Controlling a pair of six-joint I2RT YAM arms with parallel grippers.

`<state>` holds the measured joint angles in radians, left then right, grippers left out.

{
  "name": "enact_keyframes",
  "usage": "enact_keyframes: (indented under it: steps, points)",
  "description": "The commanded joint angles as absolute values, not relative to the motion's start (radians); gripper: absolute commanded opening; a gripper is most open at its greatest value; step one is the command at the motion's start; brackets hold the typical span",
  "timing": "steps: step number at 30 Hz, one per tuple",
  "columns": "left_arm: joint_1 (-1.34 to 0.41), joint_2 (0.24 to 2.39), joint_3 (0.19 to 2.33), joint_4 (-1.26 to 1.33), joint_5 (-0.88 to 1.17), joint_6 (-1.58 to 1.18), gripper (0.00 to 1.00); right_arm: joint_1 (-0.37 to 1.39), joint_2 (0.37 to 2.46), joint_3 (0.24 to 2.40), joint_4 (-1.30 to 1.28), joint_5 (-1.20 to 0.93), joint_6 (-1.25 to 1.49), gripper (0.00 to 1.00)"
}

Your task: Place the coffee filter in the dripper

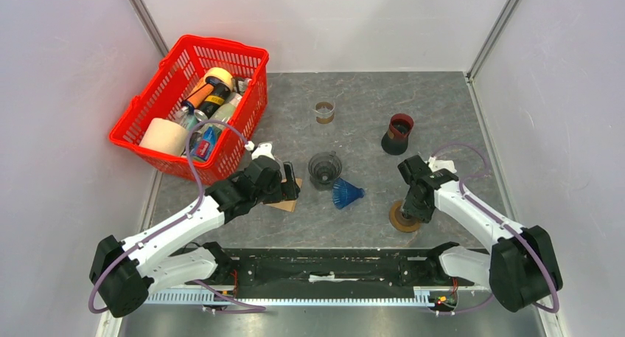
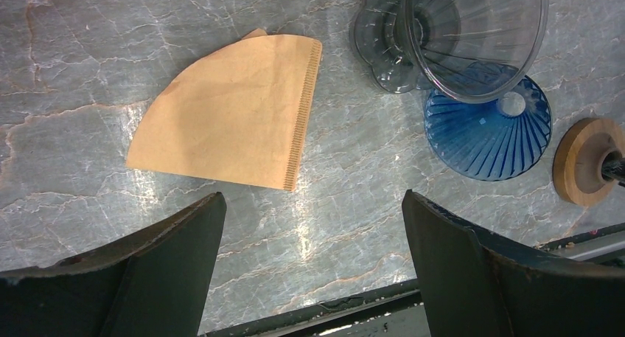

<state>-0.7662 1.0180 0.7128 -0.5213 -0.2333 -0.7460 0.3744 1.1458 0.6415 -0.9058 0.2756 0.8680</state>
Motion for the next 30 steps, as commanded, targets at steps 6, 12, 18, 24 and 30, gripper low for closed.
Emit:
enact_keyframes:
  steps: [6, 12, 18, 24, 30]
  points:
    - [-0.771, 1.007, 0.704, -0.494, -0.239, -0.785, 0.97, 0.370, 1.207, 0.615, -0.800, 0.273, 0.868, 0.32]
    - [-0.769, 0.999, 0.705, -0.506, -0.245, -0.787, 0.97, 0.370, 1.186, 0.601, -0.777, 0.288, 0.867, 0.11]
    - [-0.770, 0.973, 0.698, -0.508, -0.253, -0.783, 0.97, 0.369, 1.086, 0.613, -0.779, 0.287, 0.844, 0.00]
    - [-0.770, 0.934, 0.690, -0.507, -0.271, -0.763, 0.97, 0.370, 0.945, 0.647, -0.774, 0.288, 0.773, 0.00]
    - [-0.770, 0.878, 0.703, -0.451, -0.193, -0.680, 0.97, 0.369, 0.877, 0.745, -0.728, 0.035, 0.603, 0.00]
